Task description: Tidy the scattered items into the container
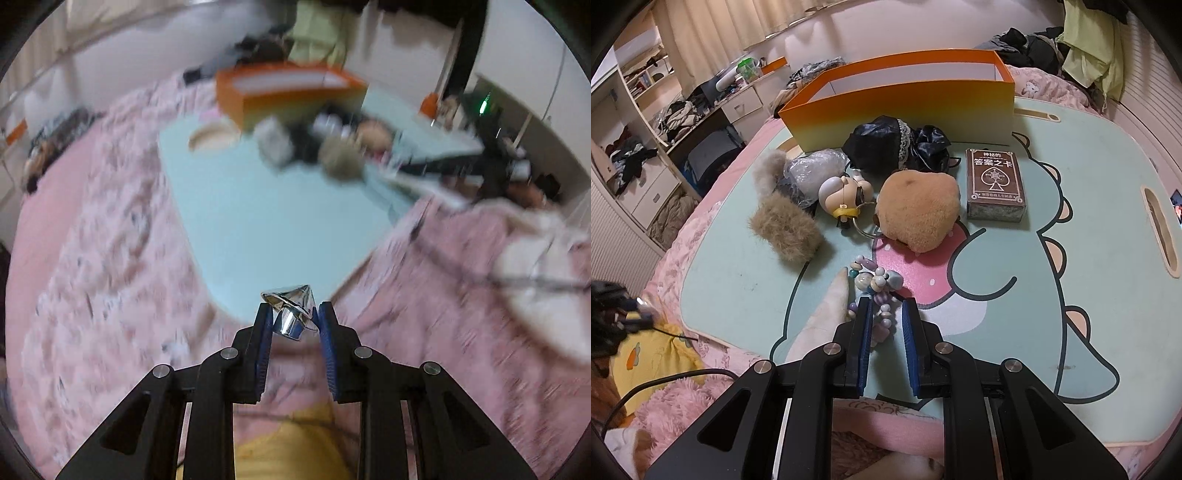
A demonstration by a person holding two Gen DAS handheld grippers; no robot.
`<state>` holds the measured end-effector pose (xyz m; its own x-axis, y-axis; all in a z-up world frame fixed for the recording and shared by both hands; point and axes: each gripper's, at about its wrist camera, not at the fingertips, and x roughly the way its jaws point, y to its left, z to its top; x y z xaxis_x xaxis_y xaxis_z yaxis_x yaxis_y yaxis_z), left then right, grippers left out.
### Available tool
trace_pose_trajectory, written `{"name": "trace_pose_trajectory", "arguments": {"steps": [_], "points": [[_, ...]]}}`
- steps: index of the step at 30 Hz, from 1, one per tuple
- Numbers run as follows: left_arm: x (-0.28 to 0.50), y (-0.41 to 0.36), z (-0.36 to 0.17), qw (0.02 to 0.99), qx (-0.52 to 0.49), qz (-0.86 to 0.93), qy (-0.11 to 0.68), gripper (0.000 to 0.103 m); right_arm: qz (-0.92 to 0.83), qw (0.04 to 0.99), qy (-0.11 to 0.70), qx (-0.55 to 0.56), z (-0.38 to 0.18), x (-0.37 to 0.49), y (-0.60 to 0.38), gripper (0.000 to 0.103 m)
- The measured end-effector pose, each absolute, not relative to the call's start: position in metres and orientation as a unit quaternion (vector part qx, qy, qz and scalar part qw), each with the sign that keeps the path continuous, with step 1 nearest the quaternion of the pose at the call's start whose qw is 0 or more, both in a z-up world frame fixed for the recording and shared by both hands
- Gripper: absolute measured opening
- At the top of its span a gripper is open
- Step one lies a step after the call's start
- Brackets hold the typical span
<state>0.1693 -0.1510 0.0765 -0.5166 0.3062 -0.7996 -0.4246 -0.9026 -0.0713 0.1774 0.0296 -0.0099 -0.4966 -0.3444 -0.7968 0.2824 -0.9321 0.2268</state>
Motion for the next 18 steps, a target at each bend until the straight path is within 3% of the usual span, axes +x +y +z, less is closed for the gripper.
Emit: {"name": "trace_pose_trajectory", "arguments": {"steps": [6,7,9,10,11,18], "points": [[0.102,-0.125,0.093,0.243,-0.388,0.888,0.047,0.024,-0.876,0.183,-0.033,0.445,0.0,0.181,0.034,0.017],[0.089,-0.118,0.094,0.244,-0.385,0.889,0.046,0.024,-0.879,0.183,-0.036,0.439,0.003,0.181,0.036,0.021],[0.066,-0.103,0.102,0.245,-0.381,0.891,0.027,0.024,-0.88,0.188,-0.033,0.436,0.005,0.18,0.035,0.038],[0.052,-0.097,0.108,0.245,-0.375,0.894,0.007,0.024,-0.878,0.189,-0.024,0.439,0.005,0.178,0.032,0.052],[0.042,-0.091,0.113,0.247,-0.367,0.897,-0.004,0.024,-0.877,0.191,-0.014,0.441,0.005,0.177,0.028,0.056],[-0.002,-0.046,0.137,0.237,-0.317,0.917,-0.034,0.024,-0.871,0.164,0.052,0.461,-0.003,0.158,0.009,0.056]]}}
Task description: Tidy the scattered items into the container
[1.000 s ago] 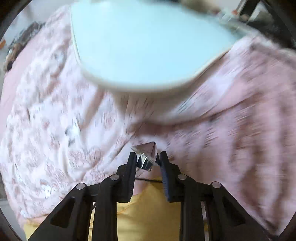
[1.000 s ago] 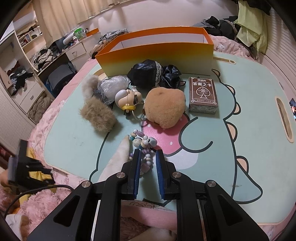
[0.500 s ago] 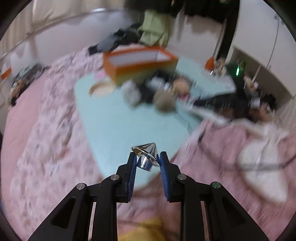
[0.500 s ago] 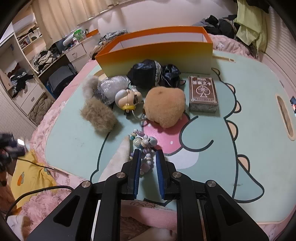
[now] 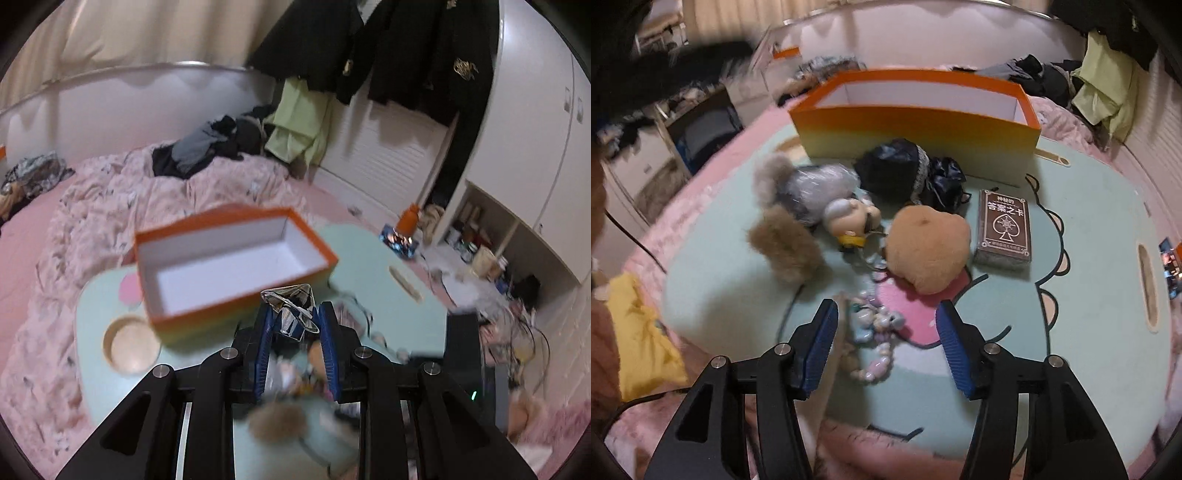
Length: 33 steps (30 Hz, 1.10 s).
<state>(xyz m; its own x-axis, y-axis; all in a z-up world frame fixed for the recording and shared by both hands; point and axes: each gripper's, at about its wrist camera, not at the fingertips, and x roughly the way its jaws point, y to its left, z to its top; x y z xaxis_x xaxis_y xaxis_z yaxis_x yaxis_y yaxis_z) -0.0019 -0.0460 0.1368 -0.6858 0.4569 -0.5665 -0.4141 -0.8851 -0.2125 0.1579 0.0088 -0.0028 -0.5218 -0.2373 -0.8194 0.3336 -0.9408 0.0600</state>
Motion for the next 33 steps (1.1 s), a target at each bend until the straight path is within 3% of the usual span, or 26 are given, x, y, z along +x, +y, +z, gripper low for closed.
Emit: {"name": "trace_pose_trajectory", "arguments": {"steps": [1,2,3,10,17,23,33], "points": [[-0.004,-0.043,0.138,0.228,-0.312,0.921,-0.041,0.024,-0.869,0.167,0.05,0.463,-0.005,0.158,0.009,0.054],[-0.005,-0.041,0.137,0.221,-0.309,0.924,-0.049,0.024,-0.868,0.171,0.046,0.463,-0.007,0.16,0.011,0.038],[-0.005,-0.04,0.135,0.22,-0.309,0.924,-0.054,0.024,-0.868,0.174,0.044,0.464,-0.008,0.163,0.012,0.027],[-0.005,-0.043,0.105,0.219,-0.34,0.913,-0.059,0.024,-0.879,0.186,-0.033,0.437,-0.001,0.17,0.042,0.016],[-0.021,-0.064,0.102,0.188,-0.339,0.918,-0.089,0.024,-0.906,0.181,-0.068,0.378,0.039,0.166,0.064,0.015],[-0.063,-0.058,0.109,0.166,-0.348,0.92,-0.071,0.024,-0.923,0.18,-0.07,0.333,0.092,0.109,0.062,0.015],[-0.125,-0.048,0.083,0.128,-0.384,0.912,-0.067,0.024,-0.914,0.142,-0.096,0.369,0.075,0.011,0.055,0.015]]}}
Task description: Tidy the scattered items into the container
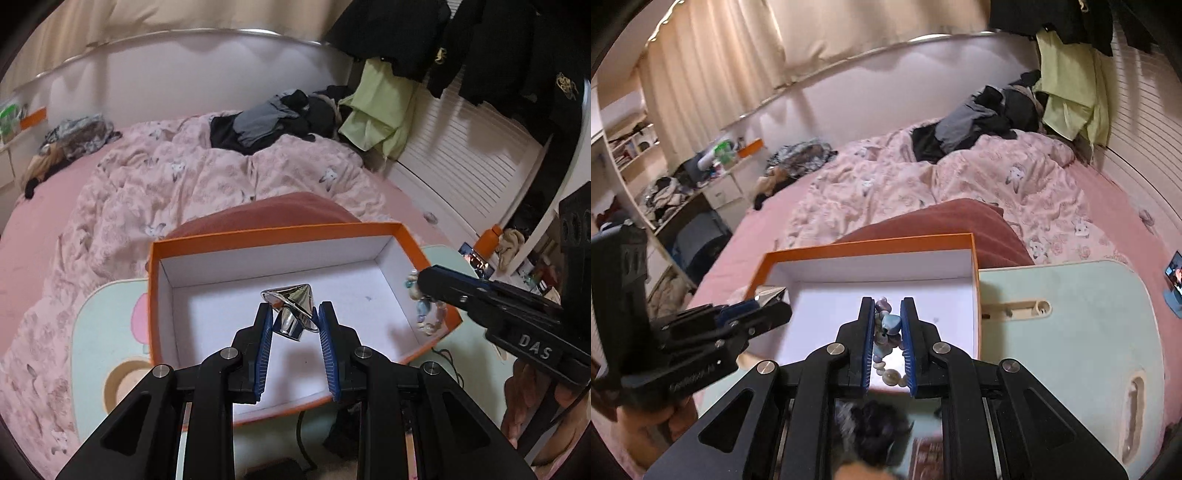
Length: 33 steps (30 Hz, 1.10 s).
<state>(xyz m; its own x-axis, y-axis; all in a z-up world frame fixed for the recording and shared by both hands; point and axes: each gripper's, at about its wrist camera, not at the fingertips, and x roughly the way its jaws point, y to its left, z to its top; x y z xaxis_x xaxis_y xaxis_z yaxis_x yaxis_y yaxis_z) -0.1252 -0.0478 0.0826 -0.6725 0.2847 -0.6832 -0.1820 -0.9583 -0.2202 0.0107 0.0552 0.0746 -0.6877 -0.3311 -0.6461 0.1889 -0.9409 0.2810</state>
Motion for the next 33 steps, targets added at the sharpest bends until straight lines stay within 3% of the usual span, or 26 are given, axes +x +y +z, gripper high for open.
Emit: {"name": "trace_pose_trajectory", "arguments": {"steps": [2,5,9,13,15,19,26,29,33], "points": [[-0.124,-0.048,0.08,0.126,-0.381,0.913,-0.071,0.026,-0.91,0.143,-0.104,0.374,0.07,0.005,0.057,0.017],[-0.119,-0.048,0.082,0.118,-0.371,0.919,-0.064,0.048,-0.908,0.138,-0.113,0.379,0.068,0.005,0.056,0.019],[-0.107,-0.056,0.093,0.109,-0.356,0.926,-0.07,0.054,-0.923,0.112,-0.097,0.354,0.081,0.016,0.055,0.025],[-0.077,-0.069,0.106,0.116,-0.342,0.928,-0.091,0.075,-0.936,0.111,-0.084,0.324,0.099,0.042,0.057,0.025],[-0.059,-0.069,0.104,0.114,-0.343,0.929,-0.087,0.075,-0.94,0.118,-0.074,0.312,0.103,0.065,0.057,0.025],[-0.015,-0.067,0.085,0.146,-0.371,0.912,-0.098,0.076,-0.936,0.134,-0.058,0.321,0.087,0.108,0.053,0.035],[0.062,-0.047,0.034,0.08,-0.337,0.938,-0.006,0.076,-0.916,0.124,-0.028,0.381,0.037,0.155,0.049,0.035],[0.081,-0.046,0.013,0.055,-0.327,0.943,-0.025,0.076,-0.911,0.101,-0.019,0.4,0.02,0.165,0.049,0.035],[0.083,-0.027,0.005,0.038,-0.327,0.944,0.021,0.076,-0.903,0.093,-0.005,0.42,0.007,0.168,0.047,0.035]]}}
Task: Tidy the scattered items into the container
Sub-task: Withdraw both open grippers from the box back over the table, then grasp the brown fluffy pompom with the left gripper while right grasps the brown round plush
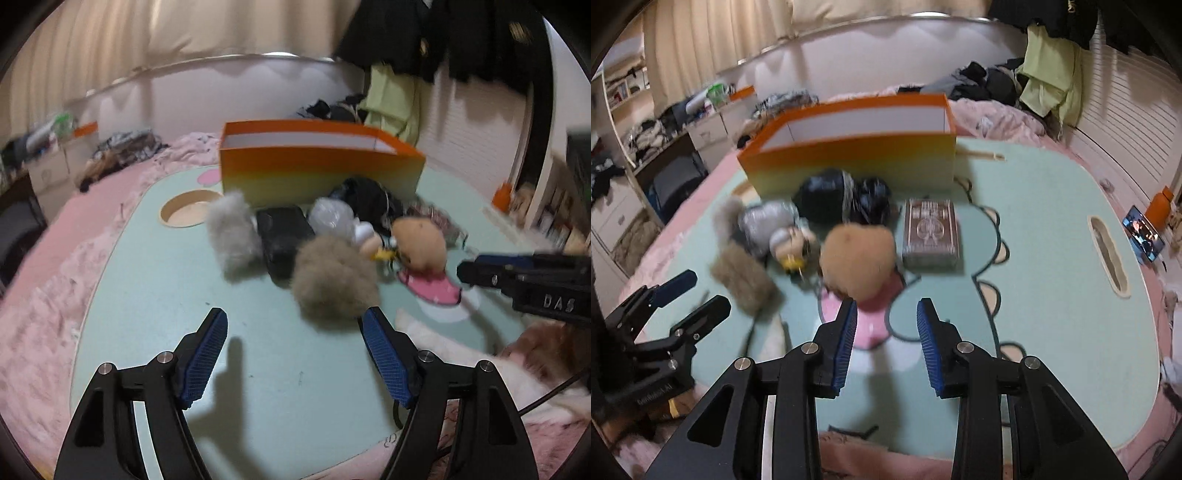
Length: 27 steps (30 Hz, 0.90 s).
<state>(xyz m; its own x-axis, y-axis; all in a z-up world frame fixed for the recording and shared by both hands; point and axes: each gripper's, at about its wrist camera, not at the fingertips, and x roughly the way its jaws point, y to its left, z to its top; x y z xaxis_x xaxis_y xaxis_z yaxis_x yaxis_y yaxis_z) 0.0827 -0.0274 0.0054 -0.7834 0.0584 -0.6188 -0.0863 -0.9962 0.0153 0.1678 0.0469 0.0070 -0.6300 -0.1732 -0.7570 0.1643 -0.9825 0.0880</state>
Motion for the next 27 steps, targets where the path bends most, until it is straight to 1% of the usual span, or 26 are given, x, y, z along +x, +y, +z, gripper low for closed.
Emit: {"name": "trace_pose_trajectory", "arguments": {"steps": [4,5,6,8,10,12,14,16,19,22,25,26,27], "points": [[0.078,-0.033,0.001,0.034,-0.342,0.939,0.007,0.077,-0.891,0.085,-0.011,0.445,-0.004,0.159,0.05,0.035],[0.075,-0.037,-0.002,0.032,-0.352,0.935,-0.001,0.077,-0.891,0.083,-0.014,0.446,-0.005,0.159,0.052,0.037],[0.075,-0.04,-0.003,0.028,-0.353,0.935,-0.003,0.079,-0.891,0.079,-0.016,0.447,-0.006,0.16,0.054,0.04],[0.076,-0.039,-0.003,0.03,-0.352,0.936,-0.002,0.083,-0.891,0.073,-0.016,0.447,-0.006,0.161,0.057,0.056],[0.077,-0.033,-0.004,0.03,-0.352,0.935,0.013,0.087,-0.89,0.078,-0.017,0.449,-0.007,0.161,0.057,0.065],[0.078,-0.028,-0.006,0.028,-0.353,0.935,0.025,0.09,-0.89,0.08,-0.015,0.45,-0.008,0.162,0.055,0.067],[0.08,-0.027,-0.006,0.034,-0.352,0.935,0.023,0.09,-0.889,0.087,-0.015,0.45,-0.008,0.163,0.055,0.071],[0.08,-0.031,-0.004,0.045,-0.348,0.936,0.012,0.089,-0.889,0.089,-0.017,0.449,-0.008,0.163,0.055,0.071],[0.082,-0.033,0.006,0.059,-0.325,0.944,0.009,0.085,-0.889,0.09,-0.023,0.448,-0.008,0.164,0.056,0.071],[0.078,-0.03,0.019,0.07,-0.303,0.95,0.014,0.084,-0.889,0.091,-0.028,0.447,-0.008,0.165,0.056,0.071],[0.067,-0.029,0.027,0.078,-0.293,0.953,-0.002,0.083,-0.889,0.091,-0.029,0.447,-0.008,0.165,0.055,0.071],[0.062,-0.028,0.028,0.077,-0.294,0.953,-0.003,0.081,-0.889,0.092,-0.029,0.447,-0.008,0.165,0.056,0.071],[0.057,-0.026,0.027,0.078,-0.3,0.951,-0.001,0.074,-0.889,0.092,-0.03,0.447,-0.007,0.165,0.056,0.071]]}}
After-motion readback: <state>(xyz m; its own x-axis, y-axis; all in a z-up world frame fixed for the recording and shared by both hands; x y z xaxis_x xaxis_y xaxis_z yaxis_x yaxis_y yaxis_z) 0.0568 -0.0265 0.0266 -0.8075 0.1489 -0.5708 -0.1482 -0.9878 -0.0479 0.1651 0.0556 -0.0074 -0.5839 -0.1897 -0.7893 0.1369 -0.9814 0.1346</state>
